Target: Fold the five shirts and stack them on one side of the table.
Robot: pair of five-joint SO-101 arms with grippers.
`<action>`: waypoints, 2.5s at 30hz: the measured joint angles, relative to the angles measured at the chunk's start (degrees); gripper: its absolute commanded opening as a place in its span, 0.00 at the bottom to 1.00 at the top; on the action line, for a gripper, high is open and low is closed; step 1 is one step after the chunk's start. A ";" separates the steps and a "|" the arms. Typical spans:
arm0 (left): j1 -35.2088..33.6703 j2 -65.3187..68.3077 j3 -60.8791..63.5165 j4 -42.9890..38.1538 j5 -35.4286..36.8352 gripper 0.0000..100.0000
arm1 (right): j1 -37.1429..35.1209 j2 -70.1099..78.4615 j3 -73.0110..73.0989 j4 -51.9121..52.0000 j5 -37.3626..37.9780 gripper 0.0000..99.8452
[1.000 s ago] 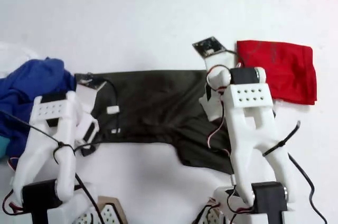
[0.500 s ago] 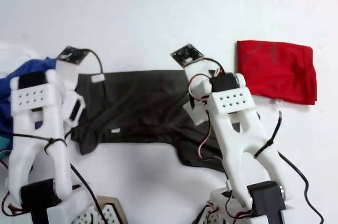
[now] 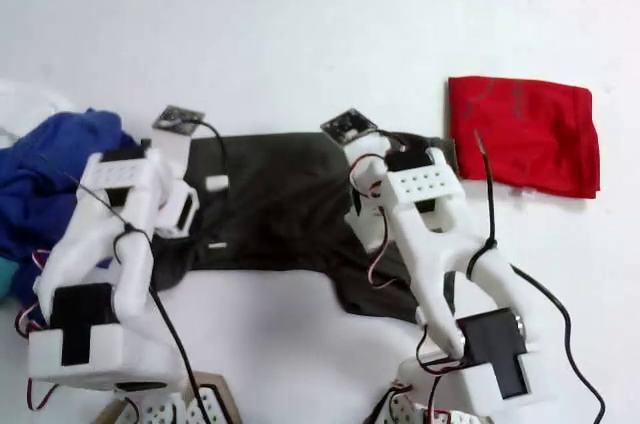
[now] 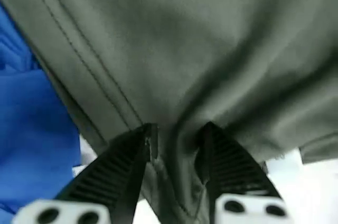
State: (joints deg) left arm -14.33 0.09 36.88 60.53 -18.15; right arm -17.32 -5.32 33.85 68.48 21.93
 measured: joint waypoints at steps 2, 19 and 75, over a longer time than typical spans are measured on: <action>-0.09 1.23 -0.09 -1.05 0.09 0.17 | 0.18 -0.35 0.00 3.52 2.64 0.02; -0.26 3.08 -0.09 -1.76 0.09 0.17 | 1.76 -1.76 2.37 -10.02 3.43 0.02; -0.26 3.16 -0.09 -1.85 0.09 0.17 | -2.55 -4.40 11.87 5.98 12.75 0.02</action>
State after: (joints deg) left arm -14.59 3.25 36.79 58.68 -18.07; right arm -19.87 -9.71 45.71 74.46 34.68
